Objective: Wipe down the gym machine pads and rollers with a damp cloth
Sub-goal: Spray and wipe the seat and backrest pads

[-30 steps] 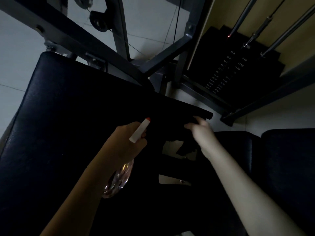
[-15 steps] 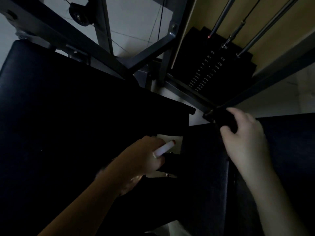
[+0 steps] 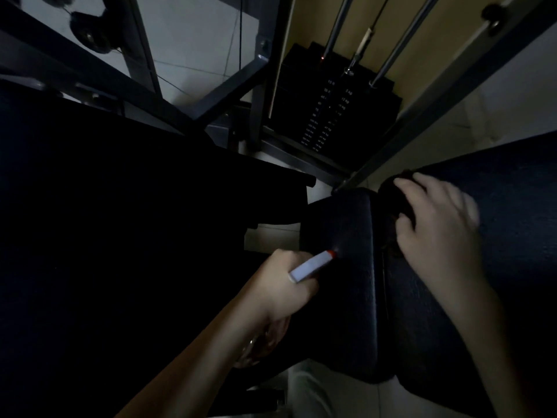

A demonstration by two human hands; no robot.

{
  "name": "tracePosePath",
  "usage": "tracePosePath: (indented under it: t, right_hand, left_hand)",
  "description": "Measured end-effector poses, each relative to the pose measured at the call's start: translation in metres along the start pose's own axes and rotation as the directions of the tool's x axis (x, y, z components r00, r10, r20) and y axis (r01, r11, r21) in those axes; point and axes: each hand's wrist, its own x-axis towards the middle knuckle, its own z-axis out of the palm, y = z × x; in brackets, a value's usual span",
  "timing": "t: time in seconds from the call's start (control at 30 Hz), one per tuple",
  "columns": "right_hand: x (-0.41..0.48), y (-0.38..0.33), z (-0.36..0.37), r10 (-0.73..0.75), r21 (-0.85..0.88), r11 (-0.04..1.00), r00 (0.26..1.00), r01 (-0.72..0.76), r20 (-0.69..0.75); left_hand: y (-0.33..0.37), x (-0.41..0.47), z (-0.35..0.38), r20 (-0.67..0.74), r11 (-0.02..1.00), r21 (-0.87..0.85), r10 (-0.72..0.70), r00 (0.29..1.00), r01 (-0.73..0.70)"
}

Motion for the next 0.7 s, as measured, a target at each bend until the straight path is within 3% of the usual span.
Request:
tracePosePath:
  t: [0.33, 0.47, 0.6, 0.7]
  right_hand:
    - [-0.015, -0.003, 0.014, -0.053, -0.03, 0.998, 0.998, 0.052, -0.033]
    - [-0.027, -0.003, 0.021, -0.136, -0.026, 0.99, 0.99, 0.135, -0.026]
    - [-0.035, -0.004, 0.026, -0.175, -0.015, 0.984, 0.984, 0.175, -0.017]
    - [-0.035, -0.004, 0.026, -0.18, -0.015, 0.984, 0.983, 0.18, -0.016]
  left_hand:
    - [-0.014, -0.046, 0.006, 0.107, 0.999, -0.02, -0.044, 0.993, 0.047]
    - [-0.018, -0.058, 0.013, 0.089, 0.991, 0.088, -0.111, 0.99, 0.103]
    - [-0.015, -0.07, 0.008, 0.176, 0.99, 0.117, -0.103, 0.979, 0.083]
    - [-0.025, -0.072, 0.014, 0.097, 0.959, 0.224, -0.199, 0.975, 0.173]
